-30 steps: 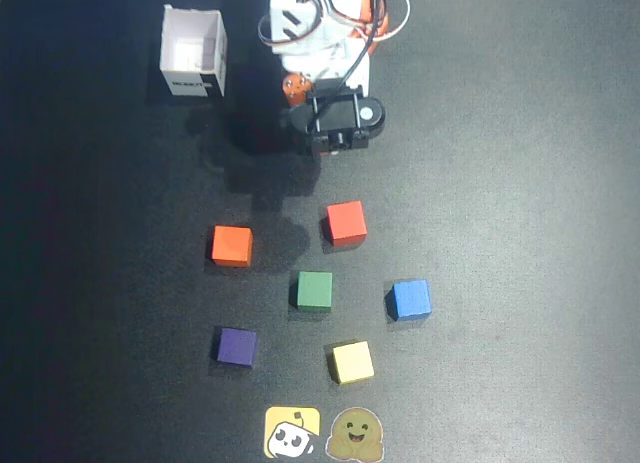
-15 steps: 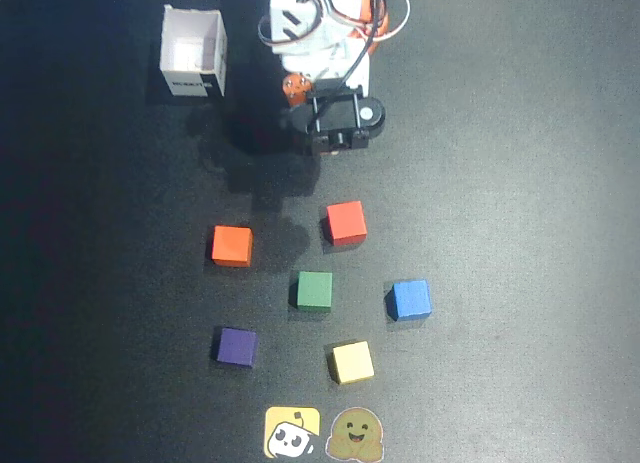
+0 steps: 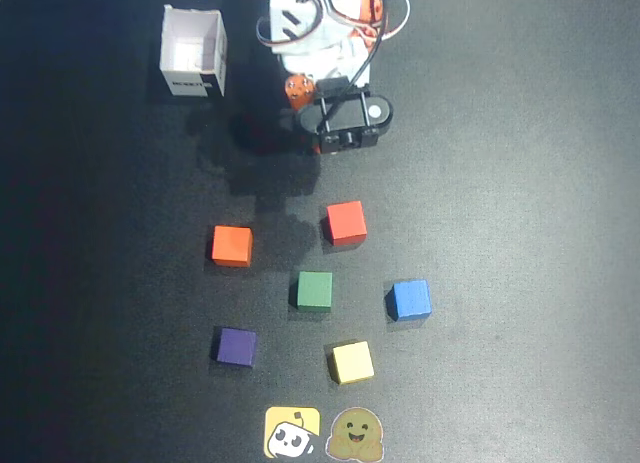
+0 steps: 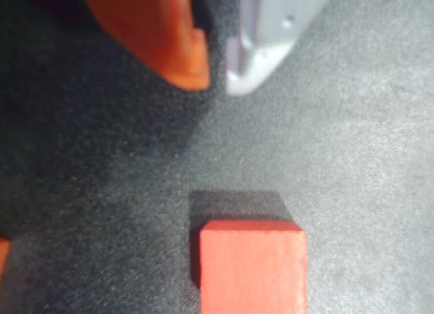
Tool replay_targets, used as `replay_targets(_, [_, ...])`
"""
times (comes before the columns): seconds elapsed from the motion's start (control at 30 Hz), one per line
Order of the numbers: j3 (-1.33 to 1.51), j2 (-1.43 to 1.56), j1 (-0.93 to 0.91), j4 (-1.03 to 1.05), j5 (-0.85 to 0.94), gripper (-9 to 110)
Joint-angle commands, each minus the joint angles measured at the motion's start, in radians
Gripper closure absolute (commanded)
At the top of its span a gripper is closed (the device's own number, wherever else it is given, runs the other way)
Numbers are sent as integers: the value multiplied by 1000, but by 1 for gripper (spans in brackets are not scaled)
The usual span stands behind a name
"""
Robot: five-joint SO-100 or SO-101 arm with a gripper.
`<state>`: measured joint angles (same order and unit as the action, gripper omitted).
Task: Put the red cube on top of the yellow cube.
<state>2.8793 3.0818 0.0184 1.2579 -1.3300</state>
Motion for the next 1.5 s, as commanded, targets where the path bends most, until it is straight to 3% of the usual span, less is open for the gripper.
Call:
replay_targets(0.0, [-6, 11, -5, 2, 6, 100])
replay_targets(0.43, [-6, 11, 11, -40, -11, 100])
replay_targets(0.7, [-6, 11, 78, -115, -54, 88])
replay_targets(1.1, [-34, -15, 164, -175, -140, 82])
replay_targets(1.47, [-499, -845, 155, -288, -106, 79])
